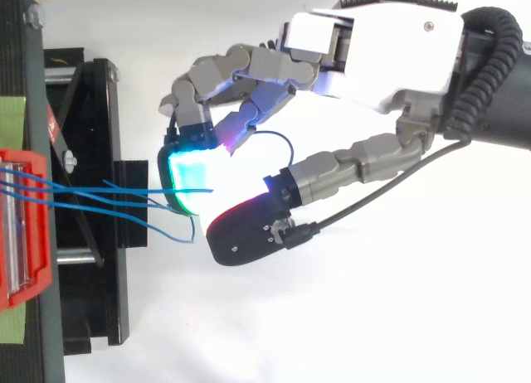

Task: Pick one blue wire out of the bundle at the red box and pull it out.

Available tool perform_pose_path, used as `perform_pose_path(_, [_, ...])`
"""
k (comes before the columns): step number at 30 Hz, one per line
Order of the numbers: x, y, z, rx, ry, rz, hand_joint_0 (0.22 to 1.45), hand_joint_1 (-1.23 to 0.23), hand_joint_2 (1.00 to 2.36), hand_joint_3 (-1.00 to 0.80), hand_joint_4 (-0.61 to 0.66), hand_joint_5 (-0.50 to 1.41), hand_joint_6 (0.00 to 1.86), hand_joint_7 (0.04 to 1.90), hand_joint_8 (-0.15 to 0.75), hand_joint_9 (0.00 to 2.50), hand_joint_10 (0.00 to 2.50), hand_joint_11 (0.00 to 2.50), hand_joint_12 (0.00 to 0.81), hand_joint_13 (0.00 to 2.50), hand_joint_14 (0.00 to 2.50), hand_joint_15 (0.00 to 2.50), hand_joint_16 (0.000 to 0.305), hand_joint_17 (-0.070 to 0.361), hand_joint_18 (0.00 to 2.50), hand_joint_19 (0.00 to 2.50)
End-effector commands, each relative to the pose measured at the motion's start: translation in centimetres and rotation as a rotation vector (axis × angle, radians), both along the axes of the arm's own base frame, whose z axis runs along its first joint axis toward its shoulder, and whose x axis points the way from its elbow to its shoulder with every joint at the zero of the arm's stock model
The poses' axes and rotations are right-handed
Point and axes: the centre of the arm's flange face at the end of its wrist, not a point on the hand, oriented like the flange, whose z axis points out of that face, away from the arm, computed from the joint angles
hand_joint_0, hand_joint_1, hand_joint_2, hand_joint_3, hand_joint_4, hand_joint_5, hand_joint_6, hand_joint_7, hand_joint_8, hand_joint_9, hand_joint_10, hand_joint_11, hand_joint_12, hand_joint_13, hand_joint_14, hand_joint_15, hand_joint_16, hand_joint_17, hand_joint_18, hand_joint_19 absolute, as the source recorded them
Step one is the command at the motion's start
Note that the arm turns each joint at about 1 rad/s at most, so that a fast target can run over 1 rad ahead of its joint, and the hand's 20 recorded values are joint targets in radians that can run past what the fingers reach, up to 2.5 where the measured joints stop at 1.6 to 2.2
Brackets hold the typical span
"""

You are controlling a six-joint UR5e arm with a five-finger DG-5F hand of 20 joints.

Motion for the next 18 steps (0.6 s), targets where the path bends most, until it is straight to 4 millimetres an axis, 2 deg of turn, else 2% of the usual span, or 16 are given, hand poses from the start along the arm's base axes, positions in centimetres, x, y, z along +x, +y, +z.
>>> perform_pose_path(1, [-0.03,-0.03,-0.05,0.000,0.001,-0.004,0.56,-0.79,1.04,0.02,-0.15,-0.09,0.83,1.22,0.293,0.89,0.02,0.50,0.443,0.25,0.00,0.07,0.078,0.175,0.16,0.16])
perform_pose_path(2, [-0.04,0.01,-0.07,0.000,0.003,0.001,0.55,-0.79,1.10,0.01,-0.15,-0.08,0.83,1.22,0.294,0.89,0.02,0.49,0.444,0.24,0.00,0.06,0.078,0.176,0.15,0.15])
perform_pose_path(6, [-0.01,-0.03,0.00,0.000,0.001,-0.004,0.54,-0.79,1.14,0.00,-0.17,-0.08,0.82,1.22,0.292,0.87,0.01,0.47,0.445,0.23,0.00,0.06,0.079,0.177,0.15,0.15])
perform_pose_path(18, [-0.06,-0.04,-0.08,0.000,0.004,-0.004,0.53,-0.78,1.19,-0.01,-0.16,-0.08,0.82,1.22,0.297,0.88,0.01,0.47,0.446,0.23,0.00,0.06,0.079,0.178,0.14,0.15])
